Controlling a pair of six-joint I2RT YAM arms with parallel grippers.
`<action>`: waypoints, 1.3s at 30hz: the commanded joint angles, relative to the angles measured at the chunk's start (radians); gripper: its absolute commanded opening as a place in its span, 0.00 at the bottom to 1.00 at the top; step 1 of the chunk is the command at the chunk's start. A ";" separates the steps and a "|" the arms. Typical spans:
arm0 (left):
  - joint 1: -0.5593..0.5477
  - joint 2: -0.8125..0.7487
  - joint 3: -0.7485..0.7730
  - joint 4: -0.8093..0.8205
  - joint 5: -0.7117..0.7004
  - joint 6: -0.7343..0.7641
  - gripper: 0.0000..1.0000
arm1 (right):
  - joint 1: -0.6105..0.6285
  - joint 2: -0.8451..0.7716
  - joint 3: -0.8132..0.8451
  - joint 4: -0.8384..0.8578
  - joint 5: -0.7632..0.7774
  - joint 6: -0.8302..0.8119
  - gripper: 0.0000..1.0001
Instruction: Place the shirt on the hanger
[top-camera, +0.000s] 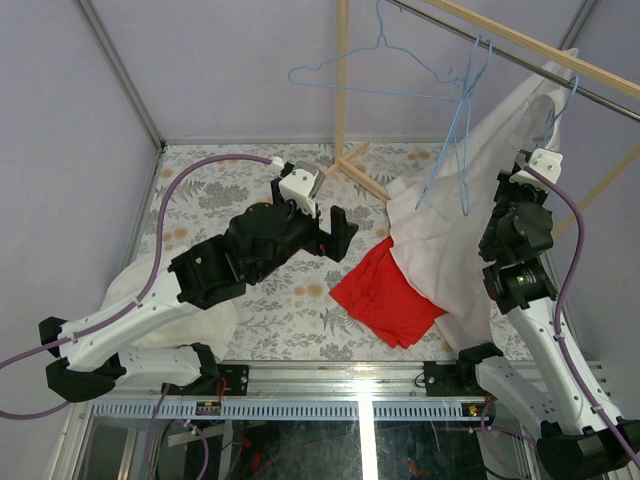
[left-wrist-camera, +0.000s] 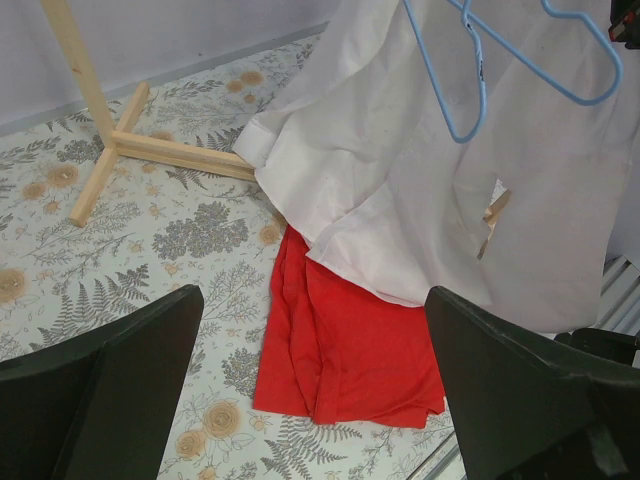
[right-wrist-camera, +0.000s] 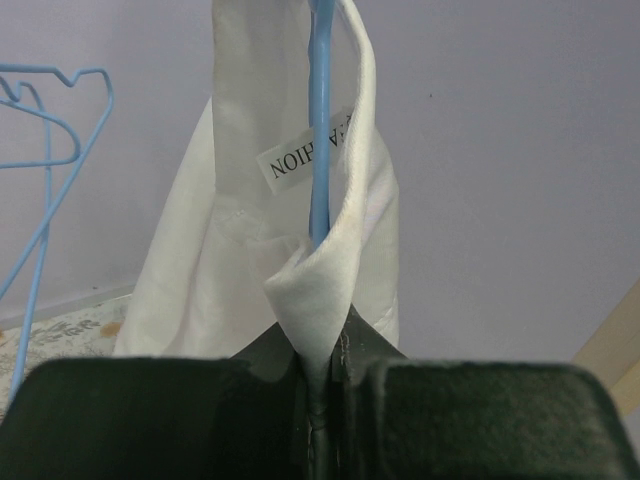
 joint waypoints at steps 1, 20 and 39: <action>0.007 -0.001 0.004 -0.006 0.001 -0.004 0.93 | -0.004 0.004 0.075 0.121 0.052 -0.015 0.00; 0.006 -0.014 -0.010 -0.013 0.000 -0.015 0.93 | -0.005 0.044 0.119 -0.042 0.105 0.102 0.03; 0.006 -0.028 -0.029 -0.019 -0.008 -0.023 0.93 | -0.005 -0.001 0.187 -0.305 0.065 0.268 0.50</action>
